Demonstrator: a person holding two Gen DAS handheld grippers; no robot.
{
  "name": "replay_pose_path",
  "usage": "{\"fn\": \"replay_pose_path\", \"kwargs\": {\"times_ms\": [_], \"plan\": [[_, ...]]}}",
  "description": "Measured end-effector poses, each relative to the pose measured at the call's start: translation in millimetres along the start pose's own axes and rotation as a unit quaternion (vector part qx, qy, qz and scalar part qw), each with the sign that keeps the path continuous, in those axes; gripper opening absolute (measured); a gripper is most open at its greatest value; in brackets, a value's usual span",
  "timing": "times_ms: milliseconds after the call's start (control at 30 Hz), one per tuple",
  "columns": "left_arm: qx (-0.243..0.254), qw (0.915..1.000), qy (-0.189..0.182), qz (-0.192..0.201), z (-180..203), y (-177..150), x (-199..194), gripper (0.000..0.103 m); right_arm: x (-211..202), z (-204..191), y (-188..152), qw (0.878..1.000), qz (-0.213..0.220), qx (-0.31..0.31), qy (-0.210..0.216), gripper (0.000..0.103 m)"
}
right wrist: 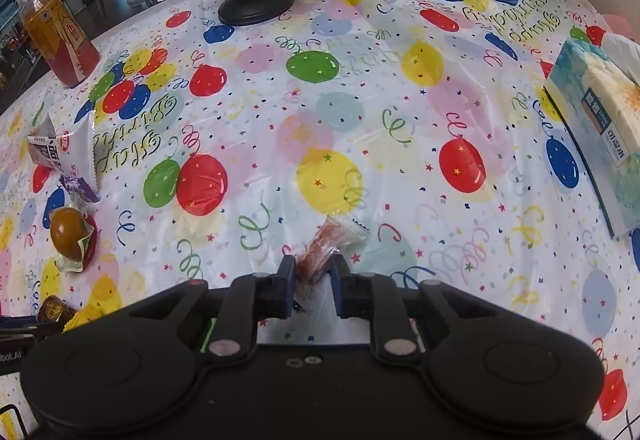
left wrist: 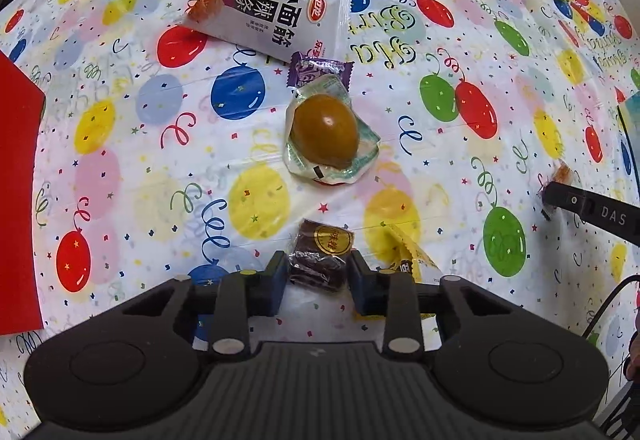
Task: Organize snacks
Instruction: 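Grasp the brown candy with the left tool while the right tool grasps the small wrapped sweet, then carry both candies over the red box and lower them inside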
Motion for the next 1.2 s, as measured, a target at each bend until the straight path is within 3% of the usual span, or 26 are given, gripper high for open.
{"fn": "replay_pose_path", "kwargs": {"times_ms": [267,633,1200], "plan": [[-0.027,0.9995,-0.013,0.01,-9,-5,-8,0.03,-22,-1,-9,1.0,0.004,-0.001,0.031,0.011],[-0.072,0.9964,-0.023,0.039,-33,-18,-49,0.031,-74,-24,-24,0.995,0.03,-0.048,0.08,0.011],[-0.109,0.9879,-0.027,0.107,-85,-44,-146,0.031,-169,-130,-47,0.972,0.068,-0.142,0.176,0.011]]}}
Point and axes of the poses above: each gripper's, at about its wrist camera, not at the fingertips, and x roughly the way its jaws point, z to its right, y to its top, the point moved 8 cm from there along x, roughly the way its jaws point, and after that the axes turned 10 degrees about -y, right-handed, at the moved point
